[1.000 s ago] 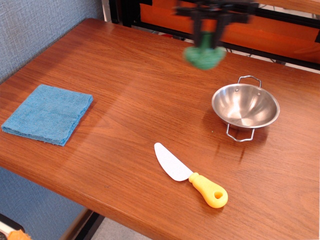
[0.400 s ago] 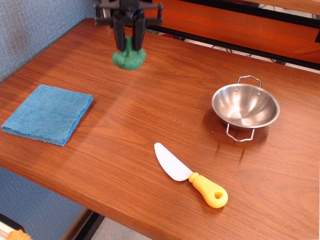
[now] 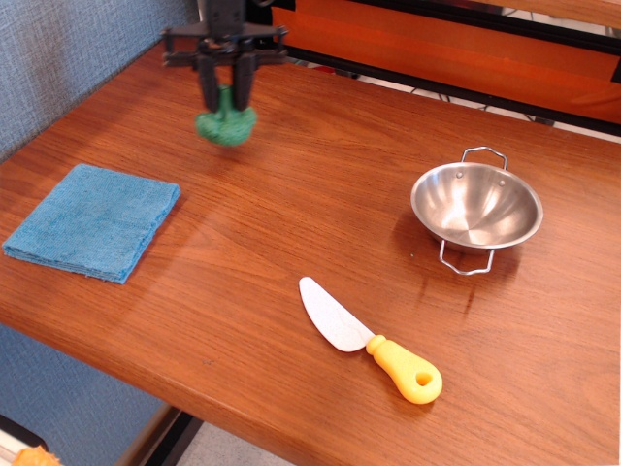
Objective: Place the broccoli behind the blue cloth
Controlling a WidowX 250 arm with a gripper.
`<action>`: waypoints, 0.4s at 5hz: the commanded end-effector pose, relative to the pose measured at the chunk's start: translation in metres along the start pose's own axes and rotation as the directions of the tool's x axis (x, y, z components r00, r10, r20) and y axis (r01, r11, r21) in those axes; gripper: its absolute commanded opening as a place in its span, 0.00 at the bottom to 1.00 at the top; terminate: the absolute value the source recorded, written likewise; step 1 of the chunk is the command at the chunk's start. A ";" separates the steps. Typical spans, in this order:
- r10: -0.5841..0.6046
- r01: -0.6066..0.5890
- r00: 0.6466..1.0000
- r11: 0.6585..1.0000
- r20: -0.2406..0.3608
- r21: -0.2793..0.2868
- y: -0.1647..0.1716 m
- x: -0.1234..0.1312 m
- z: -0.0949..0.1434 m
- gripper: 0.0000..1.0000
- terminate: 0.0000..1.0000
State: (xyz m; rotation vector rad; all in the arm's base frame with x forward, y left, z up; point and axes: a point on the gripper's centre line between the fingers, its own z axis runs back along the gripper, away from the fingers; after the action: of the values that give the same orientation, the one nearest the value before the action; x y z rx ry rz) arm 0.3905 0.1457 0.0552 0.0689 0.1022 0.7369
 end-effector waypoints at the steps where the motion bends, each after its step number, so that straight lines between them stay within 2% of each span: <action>1: 0.025 -0.022 0.997 0.999 0.070 -0.034 0.013 0.007 0.009 0.00 0.00; 2: 0.025 -0.023 0.998 0.999 0.052 -0.040 0.016 0.008 0.010 1.00 0.00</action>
State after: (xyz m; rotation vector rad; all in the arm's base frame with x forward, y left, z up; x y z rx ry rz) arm 0.3948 0.1559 0.0502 0.0527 0.0931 0.7464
